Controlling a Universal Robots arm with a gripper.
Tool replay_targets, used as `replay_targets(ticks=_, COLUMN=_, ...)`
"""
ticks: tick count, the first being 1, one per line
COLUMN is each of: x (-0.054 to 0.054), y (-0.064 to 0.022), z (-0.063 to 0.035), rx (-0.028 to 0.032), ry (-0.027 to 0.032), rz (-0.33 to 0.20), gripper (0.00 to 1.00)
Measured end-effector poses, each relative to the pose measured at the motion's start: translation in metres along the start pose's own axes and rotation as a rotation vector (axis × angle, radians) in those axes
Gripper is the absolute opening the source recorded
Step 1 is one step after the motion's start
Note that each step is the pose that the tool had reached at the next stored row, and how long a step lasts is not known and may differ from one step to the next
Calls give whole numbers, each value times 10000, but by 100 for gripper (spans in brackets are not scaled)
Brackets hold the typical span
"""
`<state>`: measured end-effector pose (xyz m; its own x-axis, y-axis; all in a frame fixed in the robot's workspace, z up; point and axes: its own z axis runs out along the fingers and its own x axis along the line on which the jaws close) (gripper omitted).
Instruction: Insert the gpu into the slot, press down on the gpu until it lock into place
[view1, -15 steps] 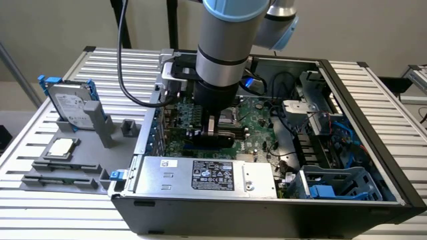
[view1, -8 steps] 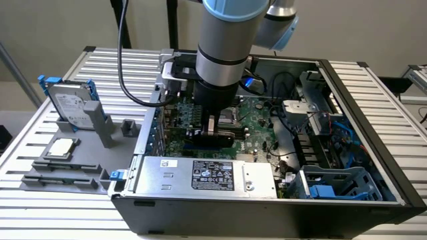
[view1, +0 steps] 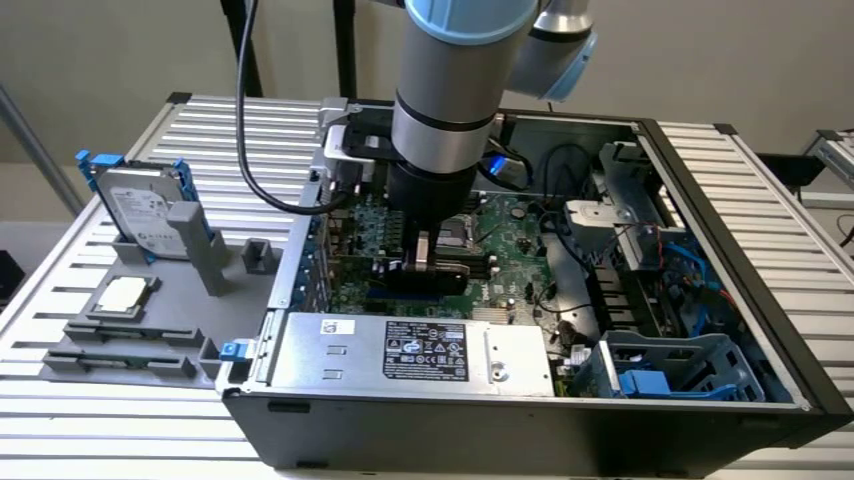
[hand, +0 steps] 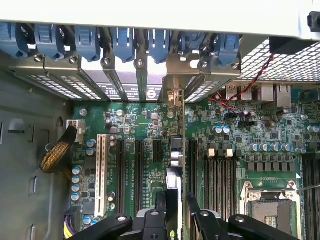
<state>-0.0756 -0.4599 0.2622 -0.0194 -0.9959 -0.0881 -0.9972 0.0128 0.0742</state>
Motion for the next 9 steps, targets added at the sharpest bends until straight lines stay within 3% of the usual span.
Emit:
replay_targets(ticks=5, x=4, y=-1, z=4, rx=-30, ry=13, rz=3, gripper=26)
replay_targets(ticks=9, x=5, y=-1, z=4, rx=-102, ry=41, rz=12, gripper=26)
